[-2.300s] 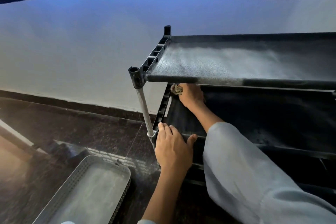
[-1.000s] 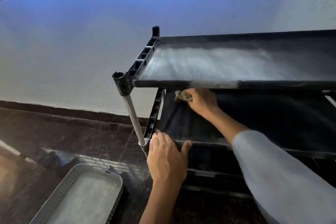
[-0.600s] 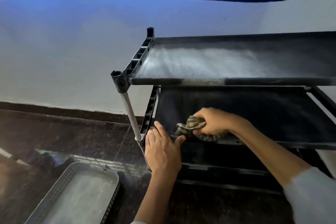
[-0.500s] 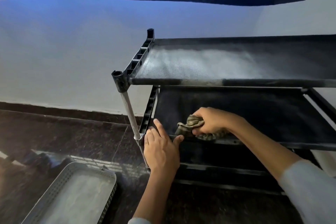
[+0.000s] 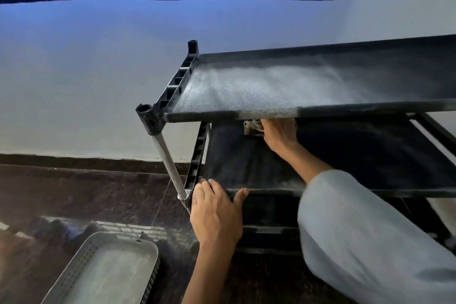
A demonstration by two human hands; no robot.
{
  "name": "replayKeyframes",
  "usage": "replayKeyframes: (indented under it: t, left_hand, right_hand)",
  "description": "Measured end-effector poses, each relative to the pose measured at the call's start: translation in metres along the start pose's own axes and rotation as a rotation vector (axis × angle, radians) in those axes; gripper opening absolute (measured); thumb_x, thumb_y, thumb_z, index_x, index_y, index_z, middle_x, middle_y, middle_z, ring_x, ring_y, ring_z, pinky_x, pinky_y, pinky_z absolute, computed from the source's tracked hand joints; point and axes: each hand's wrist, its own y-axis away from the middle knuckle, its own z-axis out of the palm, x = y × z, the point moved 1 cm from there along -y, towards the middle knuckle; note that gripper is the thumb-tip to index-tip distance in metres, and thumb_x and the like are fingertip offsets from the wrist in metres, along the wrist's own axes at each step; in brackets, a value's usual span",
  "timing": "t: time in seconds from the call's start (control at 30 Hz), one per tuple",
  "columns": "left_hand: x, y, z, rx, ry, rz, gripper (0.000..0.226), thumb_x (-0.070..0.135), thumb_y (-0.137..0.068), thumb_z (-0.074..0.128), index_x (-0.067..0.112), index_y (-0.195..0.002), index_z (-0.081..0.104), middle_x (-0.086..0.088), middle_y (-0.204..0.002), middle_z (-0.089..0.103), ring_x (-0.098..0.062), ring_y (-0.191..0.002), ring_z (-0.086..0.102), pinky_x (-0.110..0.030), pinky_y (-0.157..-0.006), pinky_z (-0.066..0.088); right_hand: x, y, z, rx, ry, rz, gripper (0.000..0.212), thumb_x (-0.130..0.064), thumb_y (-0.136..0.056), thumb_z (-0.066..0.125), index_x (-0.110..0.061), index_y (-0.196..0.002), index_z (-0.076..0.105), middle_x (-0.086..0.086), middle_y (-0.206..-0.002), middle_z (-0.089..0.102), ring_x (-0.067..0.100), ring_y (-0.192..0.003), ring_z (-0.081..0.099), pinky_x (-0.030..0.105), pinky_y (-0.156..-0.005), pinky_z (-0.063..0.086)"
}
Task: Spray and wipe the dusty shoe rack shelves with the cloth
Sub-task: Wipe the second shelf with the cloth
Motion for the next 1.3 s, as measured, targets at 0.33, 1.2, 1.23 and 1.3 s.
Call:
replayKeyframes:
  t: [0.33, 1.2, 1.23, 1.3]
  left_hand:
    - [0.003, -0.012, -0.010, -0.111, -0.143, 0.110, 0.082, 0.060, -0.099, 0.015, -0.003, -0.151, 0.017, -0.020, -0.159, 0.020, -0.029, -0.149, 0.012, -0.038, -0.122, 0.008]
    - [-0.007, -0.041, -0.009, -0.263, 0.041, 0.251, 0.118, 0.088, -0.074, 0.030, 0.007, -0.156, 0.003, -0.009, -0.164, -0.002, -0.018, -0.151, 0.001, -0.033, -0.121, 0.005]
    - [-0.006, -0.041, -0.008, -0.261, 0.046, 0.252, 0.118, 0.089, -0.074, 0.030, 0.007, -0.156, 0.003, -0.009, -0.164, -0.002, -0.018, -0.151, 0.001, -0.033, -0.121, 0.005]
    - [-0.007, -0.041, -0.008, -0.261, 0.046, 0.255, 0.119, 0.089, -0.073, 0.030, 0.007, -0.156, 0.003, -0.009, -0.164, -0.002, -0.018, -0.151, 0.001, -0.033, -0.121, 0.004]
  right_hand:
    - [0.144, 0.070, -0.058, -0.015, 0.053, 0.379, 0.033, -0.018, -0.081, 0.070, -0.012, -0.111, 0.057, 0.015, -0.110, 0.061, 0.035, -0.097, 0.061, 0.036, -0.075, 0.045]
    - [0.054, 0.026, 0.005, 0.113, 0.014, 0.386, 0.032, -0.010, -0.092, 0.053, -0.003, -0.124, 0.053, 0.017, -0.131, 0.046, 0.038, -0.109, 0.050, 0.038, -0.084, 0.046]
    - [0.070, 0.030, 0.005, 0.111, 0.028, 0.467, 0.036, -0.011, -0.091, 0.056, -0.001, -0.125, 0.051, 0.017, -0.134, 0.043, 0.038, -0.109, 0.050, 0.038, -0.084, 0.047]
    - [0.083, 0.031, 0.005, 0.075, 0.031, 0.595, 0.040, -0.014, -0.089, 0.062, 0.001, -0.124, 0.051, 0.016, -0.139, 0.037, 0.037, -0.111, 0.049, 0.036, -0.084, 0.047]
